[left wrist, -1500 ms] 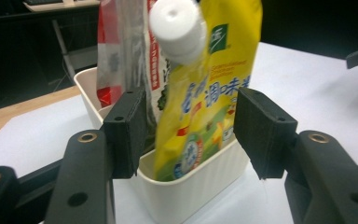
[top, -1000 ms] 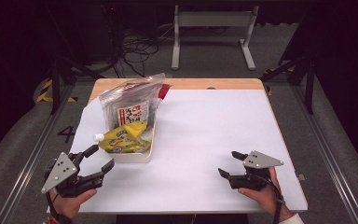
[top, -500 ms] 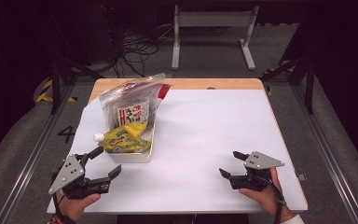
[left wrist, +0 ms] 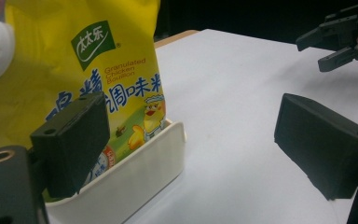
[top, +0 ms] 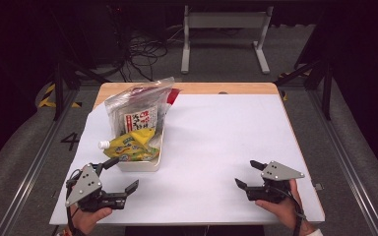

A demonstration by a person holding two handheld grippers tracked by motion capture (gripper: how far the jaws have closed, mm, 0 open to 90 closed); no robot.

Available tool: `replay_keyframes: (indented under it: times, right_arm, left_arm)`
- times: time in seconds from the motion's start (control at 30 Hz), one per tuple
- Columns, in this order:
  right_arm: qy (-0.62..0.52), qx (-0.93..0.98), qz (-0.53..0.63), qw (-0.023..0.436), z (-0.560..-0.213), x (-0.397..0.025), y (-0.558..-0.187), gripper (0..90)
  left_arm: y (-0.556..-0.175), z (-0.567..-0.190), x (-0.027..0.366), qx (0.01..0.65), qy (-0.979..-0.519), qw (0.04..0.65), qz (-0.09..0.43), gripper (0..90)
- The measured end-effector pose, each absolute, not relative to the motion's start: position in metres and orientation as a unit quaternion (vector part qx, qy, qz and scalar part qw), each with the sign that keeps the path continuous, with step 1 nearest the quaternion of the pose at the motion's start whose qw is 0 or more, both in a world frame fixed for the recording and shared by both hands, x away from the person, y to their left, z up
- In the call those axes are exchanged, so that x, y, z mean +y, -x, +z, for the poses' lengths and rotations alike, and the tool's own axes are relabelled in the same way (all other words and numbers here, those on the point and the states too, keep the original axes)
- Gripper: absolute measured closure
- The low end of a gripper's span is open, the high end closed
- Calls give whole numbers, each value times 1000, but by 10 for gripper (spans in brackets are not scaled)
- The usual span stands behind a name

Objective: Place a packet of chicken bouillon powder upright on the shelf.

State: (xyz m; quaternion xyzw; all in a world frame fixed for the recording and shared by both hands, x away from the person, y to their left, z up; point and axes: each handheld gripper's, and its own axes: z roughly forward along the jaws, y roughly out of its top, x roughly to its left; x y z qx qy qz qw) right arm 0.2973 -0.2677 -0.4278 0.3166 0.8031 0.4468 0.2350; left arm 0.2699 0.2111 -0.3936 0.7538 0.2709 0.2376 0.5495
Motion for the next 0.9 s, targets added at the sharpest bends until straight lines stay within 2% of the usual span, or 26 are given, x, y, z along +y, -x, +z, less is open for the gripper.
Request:
replay_keyframes:
  times: [0.9]
  right_arm:
    - [-326, 805, 426, 253, -429, -280, -285, 205]
  left_arm:
    - [-281, -413, 162, 203, -811, 517, 183, 95]
